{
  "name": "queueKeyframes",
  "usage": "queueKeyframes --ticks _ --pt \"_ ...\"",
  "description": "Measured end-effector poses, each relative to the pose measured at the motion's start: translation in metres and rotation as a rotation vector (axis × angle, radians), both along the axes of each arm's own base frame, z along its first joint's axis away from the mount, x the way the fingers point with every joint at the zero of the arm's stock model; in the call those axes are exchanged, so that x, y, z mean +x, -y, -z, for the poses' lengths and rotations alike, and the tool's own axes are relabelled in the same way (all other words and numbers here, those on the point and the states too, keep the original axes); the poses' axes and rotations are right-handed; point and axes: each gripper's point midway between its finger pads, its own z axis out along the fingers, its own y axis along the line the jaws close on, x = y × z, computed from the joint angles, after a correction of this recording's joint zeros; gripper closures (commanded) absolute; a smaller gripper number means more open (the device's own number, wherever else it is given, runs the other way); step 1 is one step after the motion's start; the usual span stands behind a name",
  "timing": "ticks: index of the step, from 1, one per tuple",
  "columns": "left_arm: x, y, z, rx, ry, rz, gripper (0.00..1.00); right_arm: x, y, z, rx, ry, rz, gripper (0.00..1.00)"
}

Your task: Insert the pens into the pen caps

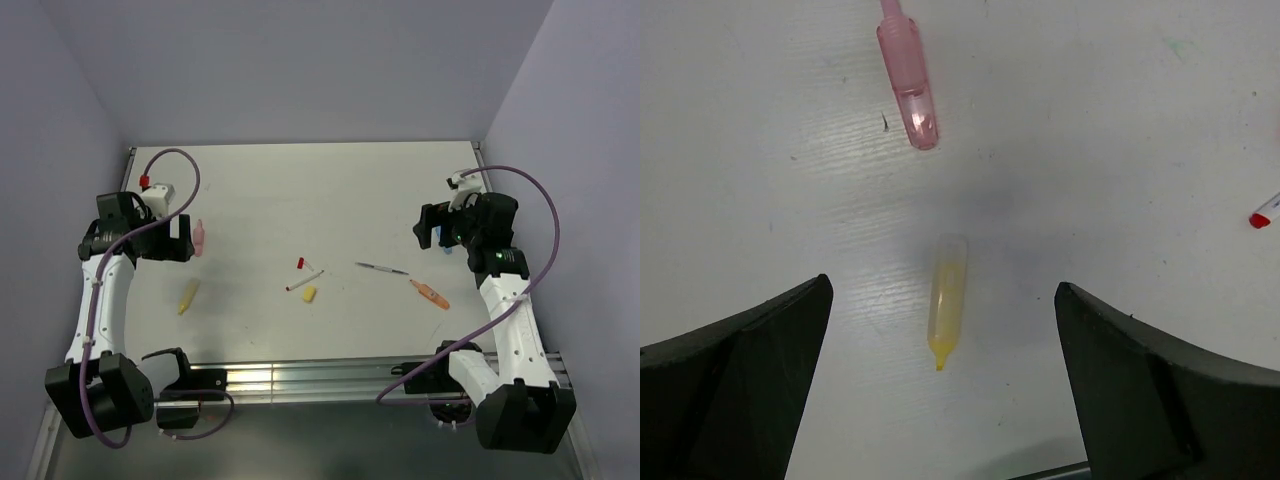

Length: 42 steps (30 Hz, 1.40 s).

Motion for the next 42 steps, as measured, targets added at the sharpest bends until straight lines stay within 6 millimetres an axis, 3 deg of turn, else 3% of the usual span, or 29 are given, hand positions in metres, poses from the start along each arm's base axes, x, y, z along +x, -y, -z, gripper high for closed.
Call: queueKeyframes --ticks 5,8,11,15,22,27,36,42 --pt "-0.011 -0.004 0.014 0.044 -0.071 0.041 0.00 0.001 0.000 0.014 0.001 -0.056 -0.003 0.00" --pt "-0.024 -0.014 0.039 0.105 -0.172 0.060 0.03 -0.001 0.000 0.029 0.005 -0.116 -0.006 0.00" --pt "-0.049 -0.024 0.072 0.168 -0.319 0.079 0.07 -0.003 -0.001 0.040 0.012 -0.164 -0.013 0.00" --pt "-0.074 -0.032 0.096 0.224 -0.456 0.098 0.11 -0.005 -0.004 0.043 0.024 -0.183 -0.026 0.00" --pt "-0.090 -0.027 0.124 0.250 -0.569 0.142 0.18 -0.004 -0.006 0.052 0.040 -0.224 -0.039 0.00" --pt "-0.092 -0.019 0.137 0.252 -0.586 0.165 0.23 -0.005 -0.007 0.053 0.041 -0.227 -0.042 0.00" --pt "-0.071 -0.014 0.151 0.245 -0.540 0.138 0.32 -0.004 -0.007 0.059 0.046 -0.252 -0.048 0.00" --pt "-0.068 -0.013 0.153 0.243 -0.537 0.132 0.48 0.001 -0.007 0.052 0.045 -0.235 -0.049 0.00"
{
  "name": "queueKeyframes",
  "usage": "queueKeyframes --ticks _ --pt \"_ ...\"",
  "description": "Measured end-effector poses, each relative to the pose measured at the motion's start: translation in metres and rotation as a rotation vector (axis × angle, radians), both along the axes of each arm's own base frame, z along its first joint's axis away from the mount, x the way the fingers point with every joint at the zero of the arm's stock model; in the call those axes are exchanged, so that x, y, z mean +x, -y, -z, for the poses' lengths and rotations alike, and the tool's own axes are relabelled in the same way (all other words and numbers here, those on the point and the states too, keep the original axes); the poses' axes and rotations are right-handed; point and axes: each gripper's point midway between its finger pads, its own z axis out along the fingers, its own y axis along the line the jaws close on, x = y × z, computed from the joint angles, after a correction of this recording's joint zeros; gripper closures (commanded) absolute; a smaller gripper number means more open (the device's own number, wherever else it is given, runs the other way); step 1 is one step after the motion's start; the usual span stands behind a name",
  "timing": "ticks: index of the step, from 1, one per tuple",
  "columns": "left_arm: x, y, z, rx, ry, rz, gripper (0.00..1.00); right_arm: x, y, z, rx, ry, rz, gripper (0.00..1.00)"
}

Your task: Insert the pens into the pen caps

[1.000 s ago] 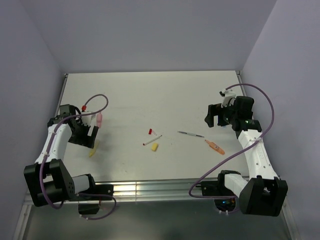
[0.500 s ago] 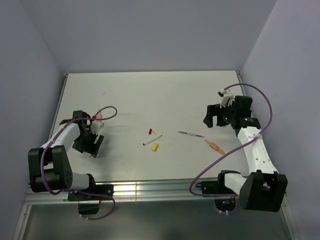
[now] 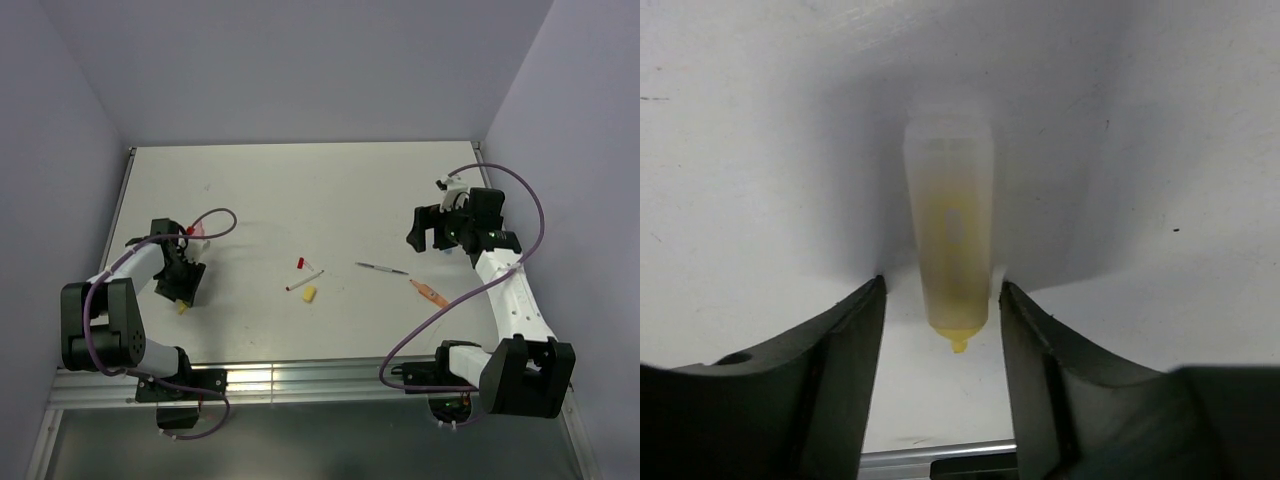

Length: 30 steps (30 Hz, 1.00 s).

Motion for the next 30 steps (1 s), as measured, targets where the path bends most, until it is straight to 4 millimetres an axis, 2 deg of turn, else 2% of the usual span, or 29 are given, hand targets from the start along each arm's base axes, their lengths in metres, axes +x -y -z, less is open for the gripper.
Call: queueKeyframes --ticks 1,3,4,8,12,15,18,22,23,26,30 --pt "0.001 0.000 0.000 0.000 0.002 -0.003 0.57 0.001 0.000 -0.001 0.000 0.003 0.001 0.00" --pt "0.002 0.000 0.000 0.002 0.008 -0.008 0.69 0.002 0.000 -0.004 0.000 0.007 0.004 0.00" --pt "0.003 0.000 0.000 0.004 0.011 -0.008 0.79 0.002 0.001 -0.005 0.000 0.010 0.005 0.00" --pt "0.003 0.001 0.000 0.008 0.010 0.001 1.00 0.006 0.001 -0.018 0.002 0.023 0.014 0.00" --pt "0.004 0.001 -0.001 0.005 0.010 0.002 1.00 0.015 0.002 -0.043 0.002 0.057 0.024 0.00" --pt "0.013 0.007 -0.011 -0.027 0.031 0.014 1.00 0.022 0.001 -0.063 0.003 0.098 0.021 0.00" --pt "0.041 0.011 -0.036 -0.039 0.125 0.041 1.00 0.024 -0.006 -0.078 0.029 0.119 -0.001 0.00" --pt "0.091 0.029 -0.095 -0.010 0.345 0.156 1.00 0.023 -0.024 -0.089 0.102 0.109 -0.052 0.00" --pt "0.103 0.039 -0.112 0.001 0.413 0.209 1.00 0.023 -0.029 -0.089 0.118 0.103 -0.066 0.00" --pt "0.118 0.072 -0.146 0.028 0.559 0.366 1.00 0.019 -0.041 -0.089 0.165 0.078 -0.100 0.00" --pt "0.118 0.130 -0.183 0.113 0.798 0.697 1.00 0.013 -0.058 -0.093 0.223 0.054 -0.155 0.01"
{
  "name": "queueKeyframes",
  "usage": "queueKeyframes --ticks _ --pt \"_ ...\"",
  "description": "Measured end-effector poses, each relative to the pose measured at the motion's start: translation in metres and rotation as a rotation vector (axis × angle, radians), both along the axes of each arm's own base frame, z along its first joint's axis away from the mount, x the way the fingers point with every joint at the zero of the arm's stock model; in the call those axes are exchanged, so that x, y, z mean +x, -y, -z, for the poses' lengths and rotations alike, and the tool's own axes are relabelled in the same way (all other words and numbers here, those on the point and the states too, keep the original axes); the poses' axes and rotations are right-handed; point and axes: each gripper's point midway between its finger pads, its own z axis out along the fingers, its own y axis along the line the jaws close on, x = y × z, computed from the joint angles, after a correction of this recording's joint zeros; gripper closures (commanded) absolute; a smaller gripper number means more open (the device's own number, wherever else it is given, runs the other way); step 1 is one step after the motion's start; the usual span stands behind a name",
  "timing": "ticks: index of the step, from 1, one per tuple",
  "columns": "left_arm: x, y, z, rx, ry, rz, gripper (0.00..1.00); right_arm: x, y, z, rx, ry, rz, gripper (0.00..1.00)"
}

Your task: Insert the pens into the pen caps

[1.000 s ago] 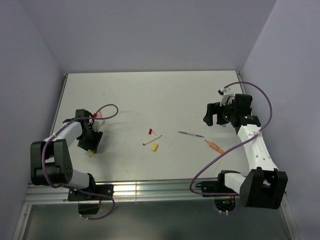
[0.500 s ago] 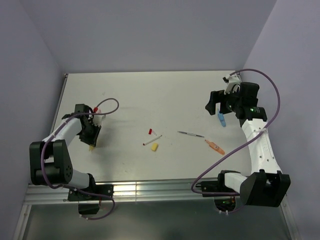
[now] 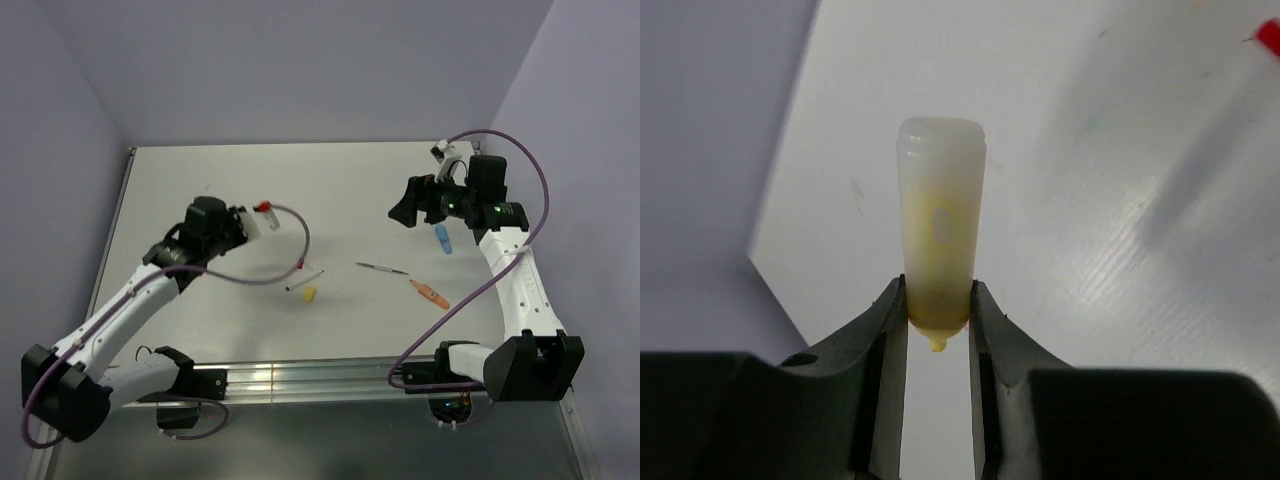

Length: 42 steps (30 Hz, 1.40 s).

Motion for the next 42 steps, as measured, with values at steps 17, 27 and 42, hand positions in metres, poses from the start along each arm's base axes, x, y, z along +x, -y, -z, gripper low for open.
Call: queueKeyframes --ticks 17,27,42 --pt "-0.070 0.137 0.003 0.556 0.747 0.845 1.00 -0.042 -0.128 0.031 0.078 -0.209 -0.349 0.16" --pt "-0.076 0.151 -0.002 0.597 0.797 0.852 1.00 -0.074 -0.190 0.046 -0.056 -0.181 -0.481 0.22" --pt "-0.071 0.159 -0.021 0.578 0.823 0.829 1.00 -0.088 -0.225 0.076 -0.128 -0.240 -0.565 0.49"
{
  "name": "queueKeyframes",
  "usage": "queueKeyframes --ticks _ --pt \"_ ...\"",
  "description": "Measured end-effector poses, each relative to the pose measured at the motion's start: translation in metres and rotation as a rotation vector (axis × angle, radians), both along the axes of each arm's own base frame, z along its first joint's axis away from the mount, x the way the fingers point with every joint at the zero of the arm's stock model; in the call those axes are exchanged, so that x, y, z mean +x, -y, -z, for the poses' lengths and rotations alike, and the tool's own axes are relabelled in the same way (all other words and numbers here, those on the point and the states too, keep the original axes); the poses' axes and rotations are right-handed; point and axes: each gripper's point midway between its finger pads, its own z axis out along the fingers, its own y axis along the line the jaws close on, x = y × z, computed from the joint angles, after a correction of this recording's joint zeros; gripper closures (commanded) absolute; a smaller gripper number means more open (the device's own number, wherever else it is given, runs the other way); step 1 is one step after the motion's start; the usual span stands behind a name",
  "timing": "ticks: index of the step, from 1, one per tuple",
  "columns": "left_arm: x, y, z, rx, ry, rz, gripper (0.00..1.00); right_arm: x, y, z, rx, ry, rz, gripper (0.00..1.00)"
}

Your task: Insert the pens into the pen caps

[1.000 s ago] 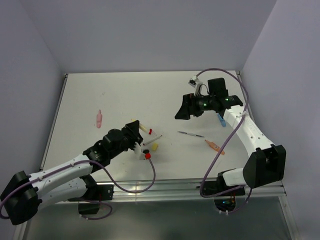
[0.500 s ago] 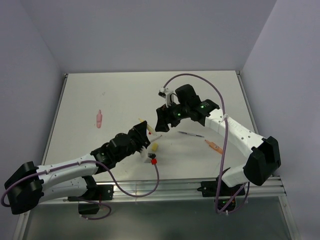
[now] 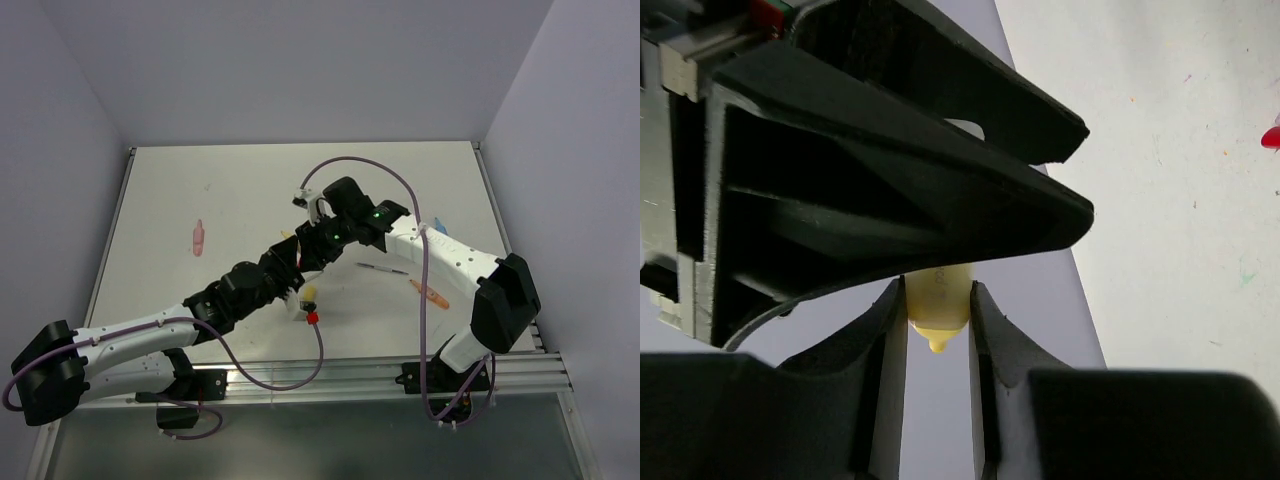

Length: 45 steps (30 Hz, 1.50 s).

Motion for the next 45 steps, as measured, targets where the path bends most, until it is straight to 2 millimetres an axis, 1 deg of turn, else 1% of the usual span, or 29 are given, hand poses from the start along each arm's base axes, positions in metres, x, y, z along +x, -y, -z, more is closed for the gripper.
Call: queueKeyframes --ticks 5,8,9,10,11,12,13,14,16,17,20,22,23,25,27,29,30,31,32,33,34,36,37,38,40,41,42,44,45 --pt "-0.003 0.003 0.000 0.003 0.004 0.015 1.00 0.000 -0.002 -0.001 0.003 0.001 -0.003 0.58" --pt "-0.003 0.004 -0.001 0.011 0.015 0.021 1.00 -0.001 -0.003 -0.003 0.012 -0.004 -0.013 0.74" --pt "-0.003 0.004 -0.001 0.014 0.019 0.022 1.00 -0.003 -0.004 -0.003 0.016 -0.006 -0.020 0.90" --pt "-0.003 0.003 0.000 0.016 0.022 0.022 1.00 -0.004 -0.005 -0.004 0.017 -0.004 -0.028 1.00" --pt "-0.003 0.003 0.000 0.018 0.024 0.022 1.00 -0.004 -0.005 -0.004 0.016 -0.001 -0.032 1.00" --pt "-0.003 0.003 0.000 0.019 0.027 0.023 0.94 -0.004 -0.005 -0.004 0.017 -0.003 -0.031 1.00" --pt "-0.003 0.003 0.000 0.022 0.031 0.024 0.84 -0.005 -0.005 -0.004 0.018 -0.003 -0.036 1.00" --pt "-0.003 0.004 0.000 0.022 0.036 0.022 0.54 -0.006 -0.006 -0.004 0.021 -0.005 -0.041 1.00" --pt "-0.002 0.005 -0.001 0.021 0.047 0.015 0.31 -0.006 -0.006 -0.004 0.025 -0.005 -0.047 1.00" --pt "0.000 0.004 -0.001 0.014 0.046 0.003 0.10 -0.007 -0.006 -0.005 0.030 -0.004 -0.055 1.00" --pt "0.005 -0.002 0.006 0.003 -0.002 -0.062 0.03 -0.010 -0.001 -0.006 0.038 0.012 -0.074 1.00" --pt "0.006 -0.006 0.002 -0.024 -0.094 -0.104 0.00 -0.014 0.009 -0.007 0.056 0.013 -0.080 1.00" --pt "0.007 -0.007 -0.006 -0.054 -0.124 -0.117 0.01 -0.015 0.014 -0.009 0.064 0.015 -0.076 1.00" --pt "0.007 -0.012 -0.038 -0.160 -0.211 -0.144 0.00 -0.008 0.035 -0.015 0.094 0.026 -0.035 1.00" --pt "0.008 -0.023 -0.084 -0.327 -0.299 -0.179 0.00 0.007 0.061 -0.022 0.122 0.047 0.041 1.00" --pt "0.006 -0.034 -0.120 -0.475 -0.387 -0.211 0.01 0.024 0.088 -0.028 0.138 0.076 0.130 1.00" --pt "0.003 -0.035 -0.131 -0.533 -0.439 -0.216 0.00 0.031 0.099 -0.031 0.144 0.091 0.165 1.00" --pt "-0.001 -0.034 -0.137 -0.572 -0.494 -0.216 0.00 0.037 0.112 -0.034 0.149 0.108 0.209 1.00" --pt "-0.007 -0.028 -0.137 -0.610 -0.586 -0.215 0.03 0.042 0.123 -0.037 0.154 0.122 0.245 1.00" --pt "-0.011 -0.022 -0.135 -0.627 -0.652 -0.213 0.07 0.045 0.132 -0.039 0.158 0.133 0.273 1.00" --pt "-0.014 -0.014 -0.126 -0.633 -0.738 -0.228 0.15 0.048 0.143 -0.042 0.162 0.146 0.307 1.00" --pt "-0.018 0.005 -0.093 -0.608 -0.924 -0.283 0.21 0.052 0.161 -0.043 0.160 0.166 0.369 1.00" --pt "-0.019 0.015 -0.072 -0.591 -1.017 -0.325 0.23 0.052 0.168 -0.043 0.158 0.171 0.391 1.00" --pt "-0.021 0.025 -0.046 -0.561 -1.111 -0.378 0.24 0.053 0.177 -0.043 0.152 0.180 0.422 1.00" --pt "-0.030 0.035 0.010 -0.483 -1.286 -0.507 0.26 0.054 0.186 -0.045 0.152 0.194 0.455 1.00" --pt "-0.039 0.035 0.039 -0.447 -1.375 -0.592 0.28 0.054 0.191 -0.046 0.153 0.200 0.470 1.00" --pt "-0.047 0.033 0.061 -0.424 -1.442 -0.663 0.29 0.055 0.194 -0.048 0.156 0.206 0.482 1.00" --pt "-0.065 0.022 0.095 -0.393 -1.543 -0.806 0.33 0.057 0.200 -0.050 0.161 0.212 0.504 1.00" --pt "-0.071 0.016 0.103 -0.390 -1.569 -0.857 0.33 0.058 0.203 -0.050 0.163 0.210 0.514 1.00"
